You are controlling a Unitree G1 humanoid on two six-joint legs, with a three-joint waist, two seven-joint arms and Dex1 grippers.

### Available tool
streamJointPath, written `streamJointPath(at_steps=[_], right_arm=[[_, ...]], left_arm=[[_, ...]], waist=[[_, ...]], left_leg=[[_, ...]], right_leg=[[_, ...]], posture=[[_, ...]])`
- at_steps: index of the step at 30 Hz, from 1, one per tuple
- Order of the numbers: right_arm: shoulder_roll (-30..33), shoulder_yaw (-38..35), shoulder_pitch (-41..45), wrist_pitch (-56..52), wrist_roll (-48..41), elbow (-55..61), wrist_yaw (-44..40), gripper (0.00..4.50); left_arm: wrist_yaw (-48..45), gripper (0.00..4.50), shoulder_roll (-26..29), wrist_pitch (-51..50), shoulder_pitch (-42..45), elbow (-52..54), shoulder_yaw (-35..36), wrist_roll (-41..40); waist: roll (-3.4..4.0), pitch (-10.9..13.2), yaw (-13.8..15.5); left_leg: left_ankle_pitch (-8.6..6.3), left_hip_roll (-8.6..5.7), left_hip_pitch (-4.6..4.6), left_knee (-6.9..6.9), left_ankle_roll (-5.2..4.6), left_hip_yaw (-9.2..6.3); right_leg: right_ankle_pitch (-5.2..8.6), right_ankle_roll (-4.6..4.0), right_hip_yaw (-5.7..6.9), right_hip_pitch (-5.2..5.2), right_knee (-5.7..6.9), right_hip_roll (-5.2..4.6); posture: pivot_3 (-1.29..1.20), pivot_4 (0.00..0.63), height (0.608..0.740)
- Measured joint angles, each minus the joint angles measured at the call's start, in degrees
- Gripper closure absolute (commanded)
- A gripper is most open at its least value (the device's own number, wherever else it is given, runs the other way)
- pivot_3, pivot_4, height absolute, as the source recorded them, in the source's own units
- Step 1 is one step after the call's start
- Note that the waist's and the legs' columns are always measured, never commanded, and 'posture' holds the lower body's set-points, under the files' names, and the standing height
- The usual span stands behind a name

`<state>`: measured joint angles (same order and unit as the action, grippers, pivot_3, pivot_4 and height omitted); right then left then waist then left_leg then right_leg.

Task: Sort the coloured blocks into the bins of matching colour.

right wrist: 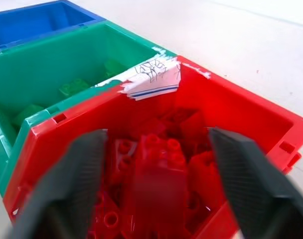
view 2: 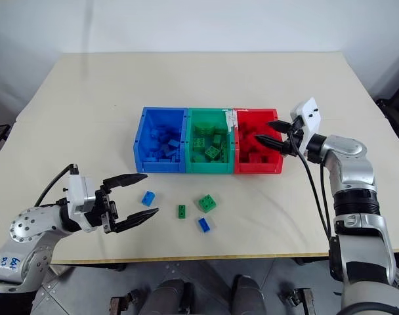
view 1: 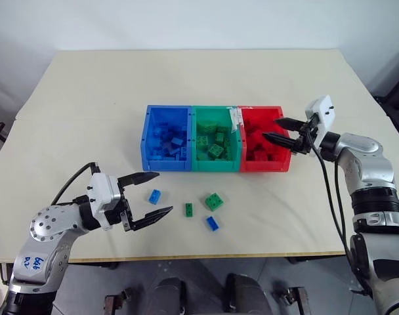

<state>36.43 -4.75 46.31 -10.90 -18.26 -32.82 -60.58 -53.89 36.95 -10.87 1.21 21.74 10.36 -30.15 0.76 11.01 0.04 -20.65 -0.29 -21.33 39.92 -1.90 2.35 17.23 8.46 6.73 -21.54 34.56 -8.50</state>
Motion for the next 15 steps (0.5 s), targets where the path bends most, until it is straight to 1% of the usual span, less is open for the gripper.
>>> streamJointPath(at_steps=[3,7,9,11,13,15], right_arm=[[1.7,-1.3,-5.0,2.2,-1.4,4.9,-3.0,0.03],[5.7,-5.2,-16.5,4.3,-4.7,12.9,-8.9,0.03],[8.4,-7.2,-20.7,5.3,-5.2,14.4,-10.8,0.03],[12.1,-8.4,-25.0,9.5,-4.4,14.5,-13.4,0.03],[14.5,-8.9,-28.1,13.3,-3.0,13.9,-15.6,0.03],[14.8,-8.9,-29.5,16.1,-2.4,13.1,-17.0,0.03]], left_arm=[[-1.0,0.0,0.2,0.1,1.4,-1.0,-0.8,0.4],[-4.0,0.0,0.7,1.3,4.0,-5.0,-3.0,1.7],[-5.3,0.0,0.7,1.6,5.4,-6.4,-4.2,2.0],[-6.1,0.0,0.7,1.6,6.3,-7.4,-5.4,2.4],[-6.6,0.0,0.6,2.1,6.6,-8.5,-5.9,2.9],[-7.0,0.0,0.6,2.6,6.6,-9.4,-6.2,3.4]], waist=[[0.0,0.0,0.4],[0.0,0.0,1.2],[0.0,0.0,1.3],[0.0,0.0,1.3],[0.0,0.0,1.2],[-0.01,0.0,0.8]], left_leg=[[0.0,-0.02,-0.01,0.0,0.0,-0.03],[-0.01,-0.03,-0.02,0.0,-0.01,0.05],[-0.01,-0.02,-0.01,0.02,-0.01,0.09],[0.0,0.0,0.03,0.02,-0.02,0.14],[0.0,0.02,0.09,0.02,-0.02,0.2],[0.0,0.1,0.13,0.02,-0.01,0.32]], right_leg=[[0.0,0.0,0.02,0.02,-0.02,0.0],[0.0,0.0,0.01,0.02,-0.06,0.01],[0.0,0.01,0.0,0.03,-0.05,0.01],[-0.01,0.01,-0.01,0.05,-0.05,0.01],[-0.01,0.01,-0.04,0.06,-0.04,0.03],[-0.01,0.01,-0.07,0.05,-0.03,0.06]], posture=[[0.0,0.15,0.74],[0.0,0.15,0.74],[0.0,0.15,0.74],[0.0,0.15,0.74],[0.0,0.15,0.74],[0.0,0.15,0.74]])
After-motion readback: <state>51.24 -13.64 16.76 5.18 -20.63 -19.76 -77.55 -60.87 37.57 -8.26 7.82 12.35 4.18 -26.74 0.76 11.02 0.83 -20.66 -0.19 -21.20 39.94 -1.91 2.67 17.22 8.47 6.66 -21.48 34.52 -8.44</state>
